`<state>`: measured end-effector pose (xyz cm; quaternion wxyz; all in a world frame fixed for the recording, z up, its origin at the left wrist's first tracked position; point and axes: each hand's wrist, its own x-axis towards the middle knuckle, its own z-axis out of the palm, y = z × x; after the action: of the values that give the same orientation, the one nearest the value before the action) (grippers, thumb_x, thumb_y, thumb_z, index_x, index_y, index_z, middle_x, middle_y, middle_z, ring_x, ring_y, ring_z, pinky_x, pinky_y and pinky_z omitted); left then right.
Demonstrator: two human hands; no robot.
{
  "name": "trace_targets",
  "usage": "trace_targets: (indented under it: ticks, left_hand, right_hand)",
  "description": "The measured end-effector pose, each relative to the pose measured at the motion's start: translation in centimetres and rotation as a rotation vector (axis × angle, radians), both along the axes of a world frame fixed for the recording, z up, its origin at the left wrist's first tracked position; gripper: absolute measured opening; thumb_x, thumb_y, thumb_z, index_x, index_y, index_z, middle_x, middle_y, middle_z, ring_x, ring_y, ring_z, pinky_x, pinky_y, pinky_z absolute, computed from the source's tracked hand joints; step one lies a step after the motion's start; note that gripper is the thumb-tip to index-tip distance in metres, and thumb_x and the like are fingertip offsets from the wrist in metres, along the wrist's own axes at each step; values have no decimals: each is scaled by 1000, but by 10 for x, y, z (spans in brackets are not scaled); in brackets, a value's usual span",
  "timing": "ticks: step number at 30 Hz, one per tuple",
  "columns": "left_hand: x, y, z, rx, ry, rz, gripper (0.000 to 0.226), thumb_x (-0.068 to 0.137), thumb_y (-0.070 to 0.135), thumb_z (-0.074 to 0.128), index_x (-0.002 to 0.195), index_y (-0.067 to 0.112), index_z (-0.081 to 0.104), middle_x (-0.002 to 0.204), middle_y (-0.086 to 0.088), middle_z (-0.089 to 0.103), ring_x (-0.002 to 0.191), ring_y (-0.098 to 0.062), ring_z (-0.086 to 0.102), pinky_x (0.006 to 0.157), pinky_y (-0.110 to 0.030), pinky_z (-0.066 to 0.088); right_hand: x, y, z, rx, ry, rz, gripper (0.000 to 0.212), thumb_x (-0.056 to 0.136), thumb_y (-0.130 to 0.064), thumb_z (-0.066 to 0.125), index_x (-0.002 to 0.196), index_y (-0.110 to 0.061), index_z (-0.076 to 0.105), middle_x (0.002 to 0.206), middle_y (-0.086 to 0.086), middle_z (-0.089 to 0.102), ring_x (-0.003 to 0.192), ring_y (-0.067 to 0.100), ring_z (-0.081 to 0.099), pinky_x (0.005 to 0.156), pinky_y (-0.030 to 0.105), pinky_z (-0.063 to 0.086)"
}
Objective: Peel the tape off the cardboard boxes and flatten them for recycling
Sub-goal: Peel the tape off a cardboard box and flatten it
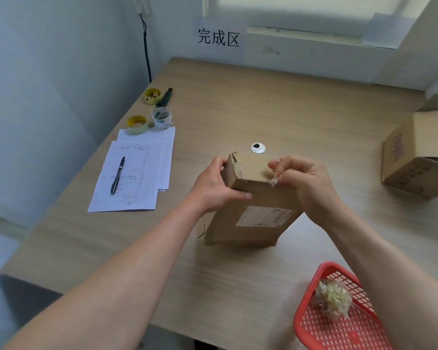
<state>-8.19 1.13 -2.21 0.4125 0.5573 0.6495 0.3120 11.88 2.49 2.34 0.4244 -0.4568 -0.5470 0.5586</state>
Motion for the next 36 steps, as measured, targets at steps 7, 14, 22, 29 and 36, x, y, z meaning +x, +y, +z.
trace_targets:
  ticks: [7,14,22,29,36]
  left_hand:
    - [-18,-16,-14,44,-33,-83,85,63,17,94,129,28,43,117,11,57,98,18,54,82,-9,47]
    - [-32,-44,-35,59,-74,-32,103,47,42,87,135,45,34,121,19,56,110,9,54,93,-29,54]
    - [-36,-67,-36,140,24,30,112,53,33,92,147,29,31,139,14,43,119,7,43,103,-20,41]
    - [-28,-53,-13,249,344,-102,82,50,54,76,124,21,60,120,6,52,111,-12,54,92,-35,50]
    - [-25,-51,-24,267,386,-93,79,51,53,79,122,24,59,118,8,49,110,-15,53,87,-38,52]
  right_hand:
    - [0,12,-21,-49,-135,-257,15,86,-15,77,77,-23,67,71,-4,65,68,15,62,59,25,52]
    - [-14,8,-49,432,-867,-204,21,96,-38,62,89,-26,78,94,-13,65,99,19,49,73,27,32]
    - [-28,-3,-64,532,-840,-196,42,94,-47,46,89,-22,80,78,-5,54,82,25,53,69,29,32]
    - [-36,-5,-58,583,-832,-165,5,86,-20,76,90,-18,77,78,1,68,73,25,63,66,33,45]
    - [-34,-10,-58,416,-888,-256,44,99,-34,58,70,-4,71,87,6,59,80,26,57,69,29,32]
